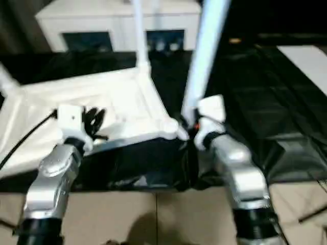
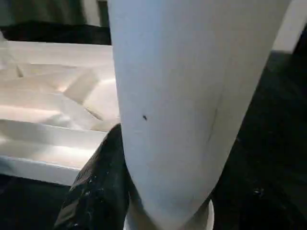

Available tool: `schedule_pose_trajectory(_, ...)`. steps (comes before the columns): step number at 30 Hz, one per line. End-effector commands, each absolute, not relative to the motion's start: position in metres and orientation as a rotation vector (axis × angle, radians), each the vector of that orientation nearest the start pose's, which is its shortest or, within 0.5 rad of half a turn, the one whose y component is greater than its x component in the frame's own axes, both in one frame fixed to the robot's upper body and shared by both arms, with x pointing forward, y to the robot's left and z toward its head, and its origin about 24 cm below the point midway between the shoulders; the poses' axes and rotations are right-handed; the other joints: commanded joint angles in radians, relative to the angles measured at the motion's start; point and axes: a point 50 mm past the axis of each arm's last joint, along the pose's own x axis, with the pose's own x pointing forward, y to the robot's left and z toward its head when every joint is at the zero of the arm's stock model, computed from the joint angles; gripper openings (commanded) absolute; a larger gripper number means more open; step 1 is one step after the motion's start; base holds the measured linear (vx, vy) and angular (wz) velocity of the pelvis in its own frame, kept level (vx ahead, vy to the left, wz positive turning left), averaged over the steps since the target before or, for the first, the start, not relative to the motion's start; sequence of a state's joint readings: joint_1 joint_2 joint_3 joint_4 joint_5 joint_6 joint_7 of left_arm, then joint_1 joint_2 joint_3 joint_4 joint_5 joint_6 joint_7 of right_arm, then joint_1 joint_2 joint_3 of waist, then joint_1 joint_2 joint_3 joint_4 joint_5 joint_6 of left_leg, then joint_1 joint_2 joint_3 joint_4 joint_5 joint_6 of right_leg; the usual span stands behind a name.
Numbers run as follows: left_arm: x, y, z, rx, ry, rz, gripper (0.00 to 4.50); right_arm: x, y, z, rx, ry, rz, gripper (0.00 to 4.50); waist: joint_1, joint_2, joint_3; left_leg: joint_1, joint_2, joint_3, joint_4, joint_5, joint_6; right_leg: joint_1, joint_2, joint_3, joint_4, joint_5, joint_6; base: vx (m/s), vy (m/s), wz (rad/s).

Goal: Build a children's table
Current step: Insert table leg to table base

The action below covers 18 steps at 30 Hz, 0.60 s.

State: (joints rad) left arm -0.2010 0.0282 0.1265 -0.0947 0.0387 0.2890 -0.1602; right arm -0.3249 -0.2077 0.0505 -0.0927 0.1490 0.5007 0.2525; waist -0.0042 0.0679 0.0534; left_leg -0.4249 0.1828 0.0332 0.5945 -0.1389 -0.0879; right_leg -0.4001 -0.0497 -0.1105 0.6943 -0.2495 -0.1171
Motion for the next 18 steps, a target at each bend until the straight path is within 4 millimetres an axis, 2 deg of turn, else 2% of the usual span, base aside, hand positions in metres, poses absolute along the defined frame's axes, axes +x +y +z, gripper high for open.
schedule_pose_trajectory(1,0.284,0.162,0.091,0.053,-0.004,-0.040,1.15,0.307,-0.149,0.107,-0.140,0.088,0.307,1.86,0.000,0.013,-0.047,0.048,0.188,-0.063,-0.182,-0.486,0.177,-0.003,-0.031,0.044,0.026,-0.107,-0.074,0.002,-0.319,0.40)
schedule_pose_trajectory(2,0.283,0.164,0.092,0.059,-0.004,-0.023,1.15,0.306,-0.149,0.107,-0.156,0.094,0.314,1.86,0.022,-0.022,-0.046,0.056,0.120,0.031,-0.132,-0.555,0.173,-0.015,-0.048,0.087,-0.056,-0.129,-0.134,0.002,-0.319,0.40)
schedule_pose_trajectory(3,0.282,0.165,0.091,0.044,0.002,-0.016,1.15,0.305,-0.148,0.105,-0.173,0.101,0.334,1.86,0.056,-0.100,-0.050,0.078,-0.072,0.160,0.190,-0.427,0.152,-0.049,-0.072,0.103,-0.224,-0.480,-0.159,-0.048,-0.355,0.37)
schedule_pose_trajectory(4,0.282,0.165,0.091,0.041,0.004,-0.015,1.15,0.305,-0.147,0.105,-0.172,0.101,0.336,1.86,0.071,-0.096,-0.036,0.034,-0.066,0.152,0.206,-0.351,0.169,-0.007,-0.104,0.136,-0.229,-0.631,-0.108,-0.026,-0.297,0.08)
schedule_pose_trajectory(5,0.279,0.166,0.091,0.013,0.014,-0.009,1.15,0.302,-0.144,0.105,-0.146,0.100,0.371,1.86,0.087,-0.113,-0.035,-0.030,-0.072,0.126,0.205,-0.256,0.150,0.045,-0.105,0.165,-0.187,-0.694,0.125,-0.026,-0.297,0.08)
schedule_pose_trajectory(6,0.278,0.167,0.093,0.002,0.002,-0.026,1.15,0.300,-0.140,0.106,-0.098,0.095,0.409,1.86,0.109,-0.111,-0.047,-0.006,-0.078,0.110,0.131,-0.234,0.154,0.056,-0.102,0.209,-0.182,-0.625,0.371,0.002,-0.238,0.12)
schedule_pose_trajectory(7,0.278,0.167,0.093,0.002,0.002,-0.026,1.15,0.300,-0.140,0.106,-0.098,0.095,0.409,1.86,0.110,-0.110,-0.049,0.005,-0.076,0.098,0.105,-0.223,0.174,0.063,-0.105,0.222,-0.185,-0.551,0.426,-0.058,-0.215,0.33)
schedule_pose_trajectory(8,0.278,0.167,0.093,0.010,-0.001,-0.038,1.15,0.300,-0.137,0.106,-0.081,0.098,0.419,1.86,0.109,-0.085,-0.049,0.041,-0.047,0.072,0.046,-0.195,0.198,0.066,-0.092,0.204,-0.194,-0.382,0.384,-0.058,-0.215,0.33)
schedule_pose_trajectory(9,0.276,0.167,0.093,0.007,0.005,-0.037,1.15,0.300,-0.135,0.106,-0.086,0.098,0.428,1.86,0.107,-0.065,-0.064,0.072,-0.010,0.054,0.014,-0.127,0.232,0.054,-0.032,0.164,-0.185,-0.224,0.351,-0.074,-0.196,0.26)
schedule_pose_trajectory(10,0.275,0.167,0.093,0.005,0.008,-0.041,1.15,0.300,-0.134,0.106,-0.095,0.095,0.437,1.86,0.104,-0.047,-0.068,0.088,0.032,0.039,-0.005,-0.100,0.257,0.045,-0.040,0.143,-0.183,-0.172,0.312,-0.075,-0.147,0.19)
schedule_pose_trajectory(11,0.275,0.166,0.092,0.011,0.011,-0.043,1.15,0.300,-0.132,0.106,-0.098,0.095,0.446,1.86,0.096,-0.036,-0.059,0.104,0.113,0.019,-0.030,-0.130,0.292,0.029,-0.070,0.127,-0.183,-0.176,0.209,-0.075,-0.147,0.19)
schedule_pose_trajectory(12,0.274,0.166,0.092,0.016,0.013,-0.045,1.15,0.299,-0.131,0.106,-0.100,0.095,0.451,1.86,0.096,-0.036,-0.048,0.105,0.126,0.034,-0.034,-0.234,0.248,0.031,-0.103,0.127,-0.195,-0.287,0.124,-0.069,-0.089,0.17)
schedule_pose_trajectory(13,0.274,0.166,0.092,0.016,0.013,-0.045,1.15,0.299,-0.131,0.106,-0.100,0.095,0.451,1.86,0.096,-0.046,-0.043,0.104,0.084,0.064,-0.019,-0.272,0.202,0.031,-0.107,0.125,-0.220,-0.385,0.117,-0.062,-0.097,0.20)
schedule_pose_trajectory(14,0.273,0.166,0.092,0.015,0.017,-0.047,1.15,0.299,-0.130,0.105,-0.099,0.094,0.454,1.86,0.103,-0.071,-0.023,0.102,-0.040,0.133,0.034,-0.272,0.147,0.032,-0.073,0.117,-0.277,-0.696,0.242,-0.062,-0.097,0.20)
schedule_pose_trajectory(15,0.273,0.166,0.092,0.020,0.020,-0.048,1.15,0.299,-0.130,0.105,-0.098,0.093,0.455,1.86,0.108,-0.069,-0.018,0.118,-0.058,0.141,0.049,-0.272,0.143,0.021,-0.062,0.111,-0.294,-0.831,0.310,-0.068,-0.092,0.16)
schedule_pose_trajectory(16,0.273,0.167,0.092,0.024,0.023,-0.049,1.15,0.299,-0.129,0.105,-0.097,0.093,0.455,1.86,0.103,-0.067,-0.019,0.124,-0.047,0.140,0.025,-0.301,0.153,0.030,-0.025,0.071,-0.313,-0.841,0.405,-0.075,-0.056,0.04)
schedule_pose_trajectory(17,0.273,0.167,0.092,0.026,0.024,-0.054,1.15,0.299,-0.129,0.105,-0.094,0.092,0.456,1.86,0.091,-0.035,-0.027,0.167,0.030,0.113,-0.008,-0.401,0.172,0.036,0.010,-0.032,-0.343,-0.686,0.439,-0.075,-0.056,0.04)
schedule_pose_trajectory(18,0.273,0.167,0.093,0.028,0.025,-0.064,1.15,0.299,-0.129,0.104,-0.085,0.092,0.454,1.86,0.142,-0.001,-0.034,0.095,0.273,0.006,-0.121,-0.649,0.150,0.105,-0.087,0.008,0.017,-0.238,0.218,-0.098,0.017,-0.07)
